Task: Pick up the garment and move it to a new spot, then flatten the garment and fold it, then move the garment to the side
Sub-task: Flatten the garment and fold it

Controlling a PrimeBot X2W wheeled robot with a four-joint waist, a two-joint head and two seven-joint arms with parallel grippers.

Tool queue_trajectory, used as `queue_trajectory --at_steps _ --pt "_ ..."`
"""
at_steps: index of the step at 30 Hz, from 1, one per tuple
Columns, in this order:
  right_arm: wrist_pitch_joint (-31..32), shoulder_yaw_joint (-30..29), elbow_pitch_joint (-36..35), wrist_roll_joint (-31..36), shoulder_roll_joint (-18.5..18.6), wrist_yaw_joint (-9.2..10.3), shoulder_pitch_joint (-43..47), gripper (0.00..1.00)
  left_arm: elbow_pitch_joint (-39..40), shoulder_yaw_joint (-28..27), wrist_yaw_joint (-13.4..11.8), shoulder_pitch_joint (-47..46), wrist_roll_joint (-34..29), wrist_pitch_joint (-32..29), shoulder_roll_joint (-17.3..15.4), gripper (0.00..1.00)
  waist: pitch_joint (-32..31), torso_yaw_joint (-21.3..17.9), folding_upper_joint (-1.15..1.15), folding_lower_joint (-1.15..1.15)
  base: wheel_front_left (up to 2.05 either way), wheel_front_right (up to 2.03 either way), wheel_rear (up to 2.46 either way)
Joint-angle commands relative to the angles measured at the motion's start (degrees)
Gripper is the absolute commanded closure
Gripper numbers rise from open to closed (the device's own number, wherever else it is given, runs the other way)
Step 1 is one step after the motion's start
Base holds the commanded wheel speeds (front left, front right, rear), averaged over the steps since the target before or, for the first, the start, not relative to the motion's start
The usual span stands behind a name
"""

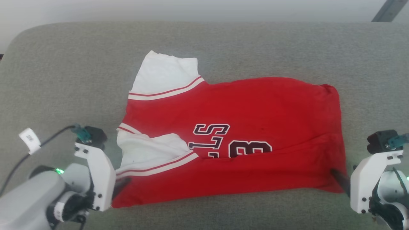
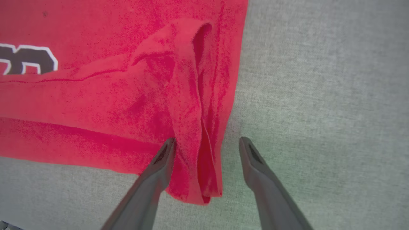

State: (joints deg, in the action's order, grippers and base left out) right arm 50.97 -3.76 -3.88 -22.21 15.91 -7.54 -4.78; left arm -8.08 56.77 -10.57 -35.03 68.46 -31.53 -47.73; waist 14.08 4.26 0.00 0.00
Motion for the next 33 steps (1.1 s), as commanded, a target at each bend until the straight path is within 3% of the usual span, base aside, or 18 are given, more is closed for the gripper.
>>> queue_trajectory --at_steps 1,6,11,18,23,33 --pt "-1.4 0.1 -0.7 -0.3 0.0 0.1 -1.0 0.0 1.5 -0.7 -0.6 -1.2 -0.4 -0.6 -1.5 0.0 -0.3 -0.8 0.0 0.0 0.0 0.0 0.0" --pt "-6.9 -1.8 -3.3 0.2 -1.6 0.1 -2.7 0.0 6.2 -2.3 -1.7 -4.4 -1.7 -2.2 -5.5 0.0 -0.1 -2.5 0.0 0.0 0.0 0.0 0.0" --pt "-18.5 -2.4 -6.0 2.7 -4.9 0.07 -6.0 0.0 7.0 -4.6 -1.1 -9.0 -2.8 -2.7 -7.3 0.0 1.2 -5.3 0.0 0.0 0.0 0.0 0.0" --pt "-39.3 1.2 -5.2 8.3 -8.3 0.08 -11.0 0.0 -0.1 -7.5 3.0 -16.7 -4.5 -1.0 -6.6 0.0 4.9 -11.0 0.0 0.0 0.0 0.0 0.0" --pt "-50.2 4.1 -2.8 10.3 -10.5 0.07 -13.3 0.0 -7.9 -8.6 7.0 -22.4 -6.7 0.0 -6.1 0.0 8.1 -15.1 0.0 0.0 0.0 0.0 0.0" --pt "-57.1 7.7 0.3 11.1 -12.2 0.07 -14.4 0.0 -22.2 -9.5 11.3 -31.3 -7.0 -3.0 -3.9 0.0 14.1 -20.0 0.0 0.0 0.0 0.0 0.0"
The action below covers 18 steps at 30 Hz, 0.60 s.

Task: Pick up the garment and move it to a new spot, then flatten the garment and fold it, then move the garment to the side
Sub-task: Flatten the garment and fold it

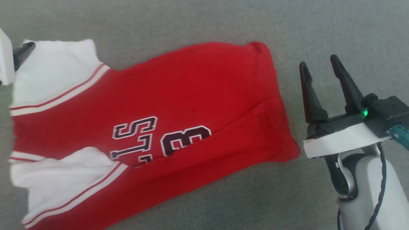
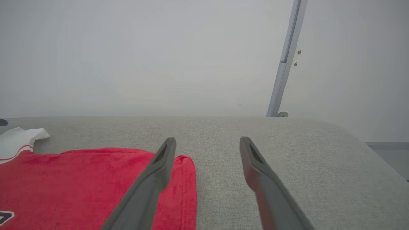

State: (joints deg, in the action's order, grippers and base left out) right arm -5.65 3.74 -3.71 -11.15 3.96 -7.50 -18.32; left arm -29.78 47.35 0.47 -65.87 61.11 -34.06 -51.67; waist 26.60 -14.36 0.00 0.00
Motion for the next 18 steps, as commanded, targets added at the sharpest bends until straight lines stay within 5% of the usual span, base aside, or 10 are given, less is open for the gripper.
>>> queue_trajectory --at_steps 1,12,13,14,15,18 --pt "-0.8 0.3 0.2 0.0 -0.3 0.03 -0.8 0.0 -1.5 0.1 0.4 -1.1 0.4 -1.0 0.4 0.0 1.9 -1.5 0.0 0.0 0.0 0.0 0.0" --pt "1.5 0.7 1.0 0.4 -0.7 0.03 -1.9 0.0 -9.8 2.0 -2.1 -1.1 3.8 -11.8 4.6 0.0 3.6 -1.4 0.0 0.0 0.0 0.0 0.0" --pt "2.5 0.9 1.2 0.0 -0.7 0.03 -2.1 0.0 -10.2 2.1 -2.0 -0.9 4.0 -12.2 5.1 0.39 3.7 -1.3 0.0 0.0 0.0 0.0 0.0" --pt "3.6 1.2 1.5 -0.3 -0.6 0.03 -2.2 0.0 -10.6 2.2 -1.9 -0.6 4.4 -12.3 5.5 0.58 3.7 -1.2 0.0 0.0 0.0 0.0 0.0" --pt "4.6 1.4 1.4 -0.7 -0.5 0.03 -2.7 0.0 -10.9 1.9 -2.0 -0.5 4.7 -11.8 5.9 1.0 3.8 -1.1 0.0 0.0 0.0 0.0 0.0" --pt "8.9 2.4 2.3 -1.5 0.3 0.03 -5.1 0.0 -11.2 1.9 -1.1 -0.9 4.7 -10.9 7.0 1.0 4.1 -0.6 0.0 0.0 0.0 0.0 0.0"
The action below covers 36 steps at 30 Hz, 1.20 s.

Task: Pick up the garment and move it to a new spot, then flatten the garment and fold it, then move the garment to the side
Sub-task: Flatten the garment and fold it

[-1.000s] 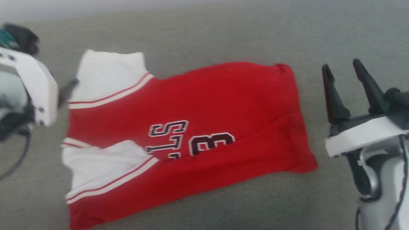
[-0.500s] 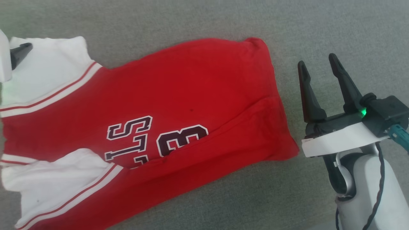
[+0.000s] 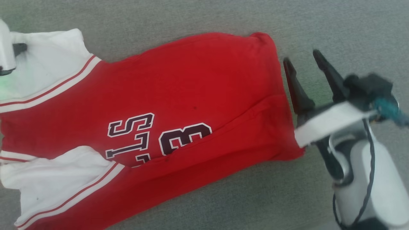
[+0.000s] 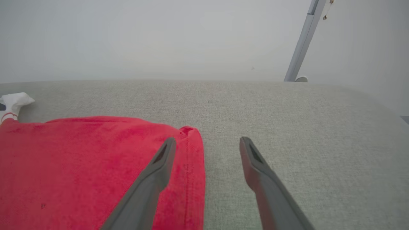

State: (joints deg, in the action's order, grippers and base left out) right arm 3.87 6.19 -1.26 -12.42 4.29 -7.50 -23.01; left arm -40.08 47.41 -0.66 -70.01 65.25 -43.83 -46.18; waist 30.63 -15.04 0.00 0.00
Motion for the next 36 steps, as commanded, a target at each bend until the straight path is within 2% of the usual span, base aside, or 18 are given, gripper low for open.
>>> queue_trajectory --at_steps 1,5,13,18,23,27,28,29,31,32,33,36 --pt "0.5 0.2 0.1 -0.8 0.1 0.03 -1.7 0.0 -1.1 2.0 0.4 3.0 0.5 -1.1 2.0 1.0 0.1 0.3 0.0 0.0 0.0 0.0 0.0" --pt "6.2 1.1 3.4 -2.4 1.3 0.03 -7.4 0.0 -1.9 2.5 1.1 1.8 0.0 -0.8 4.1 1.0 0.5 1.9 0.0 0.0 0.0 0.0 0.0" --pt "20.5 5.0 16.7 -6.4 5.2 0.03 -19.1 0.0 -4.5 3.0 3.1 -1.5 -1.4 1.3 8.0 1.0 1.5 5.3 0.0 0.0 0.0 0.0 0.0" --pt "31.0 8.4 24.2 -10.2 5.8 0.02 -23.2 0.0 -6.4 3.2 4.2 -2.8 -1.8 2.7 10.1 1.0 2.0 6.8 0.0 0.0 0.0 0.0 0.0" --pt "41.7 11.0 27.5 -14.1 6.2 -0.09 -24.9 0.0 -8.0 3.5 5.5 -3.5 -2.2 4.6 11.6 1.0 2.2 7.9 0.0 0.0 0.0 0.0 0.0" --pt "48.5 12.4 26.9 -15.5 7.7 -0.13 -25.3 0.02 -9.2 3.9 6.2 -3.8 -2.4 5.3 12.5 1.0 2.3 8.6 0.0 0.0 0.0 0.0 0.0" --pt "49.8 12.5 26.6 -15.6 8.3 -0.13 -25.2 0.05 -9.4 3.9 6.5 -3.8 -2.4 5.5 12.7 1.0 2.2 8.8 0.0 0.0 0.0 0.0 0.0" --pt "51.2 12.7 26.2 -15.7 8.7 -0.13 -25.0 0.13 -9.7 4.0 6.5 -4.0 -2.4 5.6 12.8 1.0 2.2 8.9 0.0 0.0 0.0 0.0 0.0" --pt "54.1 12.9 25.6 -15.7 9.8 -0.12 -24.2 0.56 -10.1 4.0 6.9 -4.1 -2.3 6.0 13.1 1.0 2.0 9.1 0.0 0.0 0.0 0.0 0.0" --pt "55.5 13.8 24.8 -15.9 10.4 -0.12 -23.7 0.95 -10.3 4.1 7.0 -4.2 -2.3 6.2 13.3 1.0 1.9 9.2 0.0 0.0 0.0 0.0 0.0" --pt "55.9 13.3 24.2 -15.8 11.1 -0.11 -23.4 1.0 -10.5 4.3 7.1 -4.4 -2.5 6.2 13.4 1.0 1.9 9.3 0.0 0.0 0.0 0.0 0.0" --pt "56.0 11.5 22.6 -14.6 11.8 0.07 -23.4 1.0 -11.0 4.3 7.4 -4.9 -2.6 7.3 13.7 1.0 1.8 9.4 0.0 0.0 0.0 0.0 0.0"
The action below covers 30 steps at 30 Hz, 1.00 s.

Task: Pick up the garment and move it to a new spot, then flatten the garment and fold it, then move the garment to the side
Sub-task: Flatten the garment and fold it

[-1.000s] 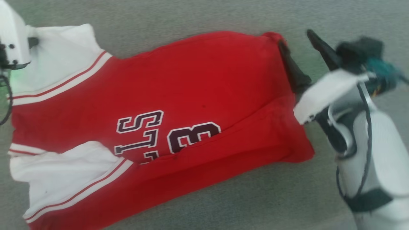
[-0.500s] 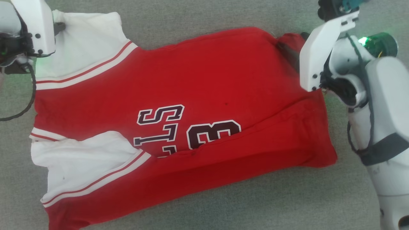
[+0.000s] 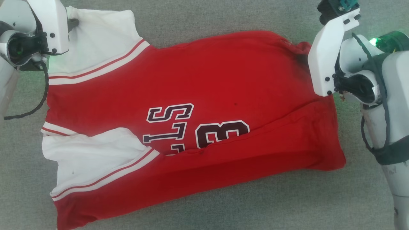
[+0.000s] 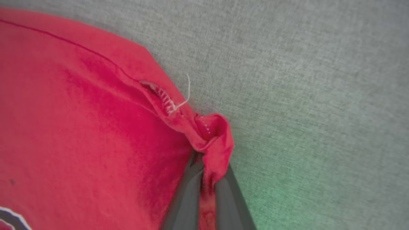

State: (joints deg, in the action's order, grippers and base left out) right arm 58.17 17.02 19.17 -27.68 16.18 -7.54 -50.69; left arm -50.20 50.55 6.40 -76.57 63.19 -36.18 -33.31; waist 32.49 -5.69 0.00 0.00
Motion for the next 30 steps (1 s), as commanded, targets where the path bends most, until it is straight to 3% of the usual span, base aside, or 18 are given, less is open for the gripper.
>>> queue_trajectory --at_steps 1,7,12,20,25,30 --pt "1.5 0.2 1.6 0.6 -0.3 0.1 4.4 1.0 -0.9 1.3 0.4 1.5 -0.7 0.1 0.8 1.0 -0.1 0.0 0.0 0.0 0.0 0.0 0.0" --pt "-1.9 -2.3 -0.3 1.5 -1.2 0.1 3.8 1.0 -1.3 1.2 0.8 0.1 -0.6 1.5 1.0 1.0 -1.0 0.3 0.0 0.0 0.0 0.0 0.0" --pt "-6.2 -3.9 -1.6 3.1 -0.7 0.1 4.3 1.0 -0.7 1.3 1.0 -0.8 0.6 -1.0 0.7 1.0 -3.8 1.7 0.0 0.0 0.0 0.0 0.0" --pt "-9.9 -6.2 -6.2 2.9 1.3 0.1 8.2 1.0 6.2 2.4 -0.9 1.3 0.5 -4.1 -0.9 1.0 -8.5 4.5 0.0 0.0 0.0 0.0 0.0" --pt "-9.8 -8.2 -10.8 2.2 3.0 0.1 12.5 1.0 15.2 2.4 -3.5 4.9 1.6 -5.0 -3.2 1.0 -11.0 6.2 0.0 0.0 0.0 0.0 0.0" --pt "-8.1 -9.5 -16.3 1.7 4.7 0.1 18.6 1.0 27.1 2.5 -8.1 10.7 3.2 -6.5 -7.2 1.0 -13.1 7.5 0.0 0.0 0.0 0.0 0.0"
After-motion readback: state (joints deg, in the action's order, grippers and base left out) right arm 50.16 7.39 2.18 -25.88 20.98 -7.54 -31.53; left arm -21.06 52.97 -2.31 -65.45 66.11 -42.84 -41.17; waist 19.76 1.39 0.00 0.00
